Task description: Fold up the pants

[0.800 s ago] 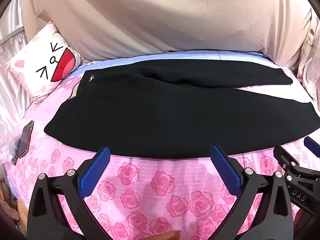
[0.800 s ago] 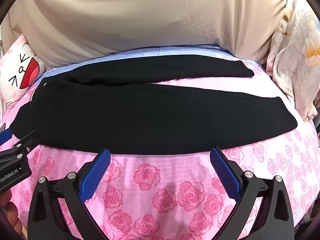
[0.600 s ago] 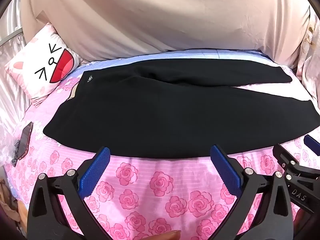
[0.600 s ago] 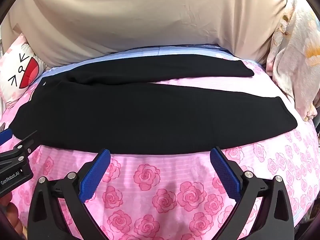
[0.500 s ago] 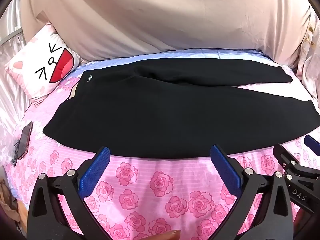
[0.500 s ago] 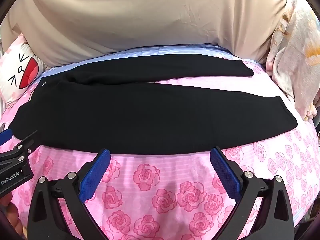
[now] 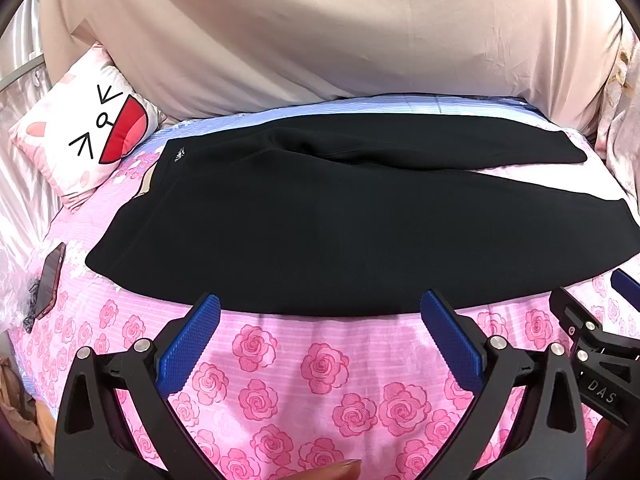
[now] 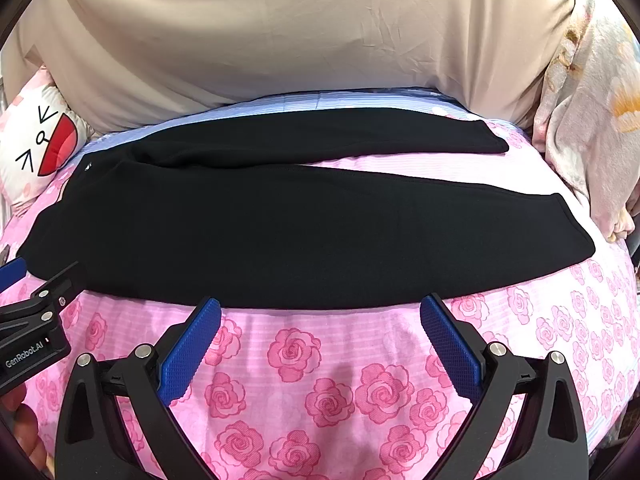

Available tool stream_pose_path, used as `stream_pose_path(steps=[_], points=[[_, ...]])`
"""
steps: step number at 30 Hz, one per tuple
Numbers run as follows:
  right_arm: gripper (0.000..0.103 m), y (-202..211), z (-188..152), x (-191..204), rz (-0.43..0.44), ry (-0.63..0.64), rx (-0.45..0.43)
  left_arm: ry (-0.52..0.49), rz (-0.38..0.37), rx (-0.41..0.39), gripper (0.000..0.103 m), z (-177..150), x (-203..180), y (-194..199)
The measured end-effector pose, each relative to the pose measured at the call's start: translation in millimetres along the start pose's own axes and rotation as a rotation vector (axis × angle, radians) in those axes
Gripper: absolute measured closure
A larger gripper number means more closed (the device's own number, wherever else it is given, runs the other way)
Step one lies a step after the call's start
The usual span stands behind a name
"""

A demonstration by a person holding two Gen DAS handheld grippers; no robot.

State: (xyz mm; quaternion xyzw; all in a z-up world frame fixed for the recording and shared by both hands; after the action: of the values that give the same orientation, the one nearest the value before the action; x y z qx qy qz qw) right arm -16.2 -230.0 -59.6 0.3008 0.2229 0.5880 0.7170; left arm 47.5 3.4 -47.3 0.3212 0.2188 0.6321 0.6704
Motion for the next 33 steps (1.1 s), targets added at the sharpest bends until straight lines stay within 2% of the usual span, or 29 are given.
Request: stream_pose_path(steps=[33], points=[[0.005, -0.8, -0.4, 1.3, -0.002, 0.001, 0.005, -0.013, 0.009, 0.004, 0.005, -4.0, -2.2, -2.6]])
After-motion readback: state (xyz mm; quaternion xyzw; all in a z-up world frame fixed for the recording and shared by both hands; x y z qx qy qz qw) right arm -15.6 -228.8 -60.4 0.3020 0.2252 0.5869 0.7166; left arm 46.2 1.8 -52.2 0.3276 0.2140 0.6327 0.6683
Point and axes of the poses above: each gripper's, at about its wrist camera, not at the fingertips, and y roughly against the way its jaws point, x to its left, z to its top, the point moved 6 cm from there along -y, roughly the way its jaws point, and after that the axes turned 1 degree about x, right-handed, at the moved point
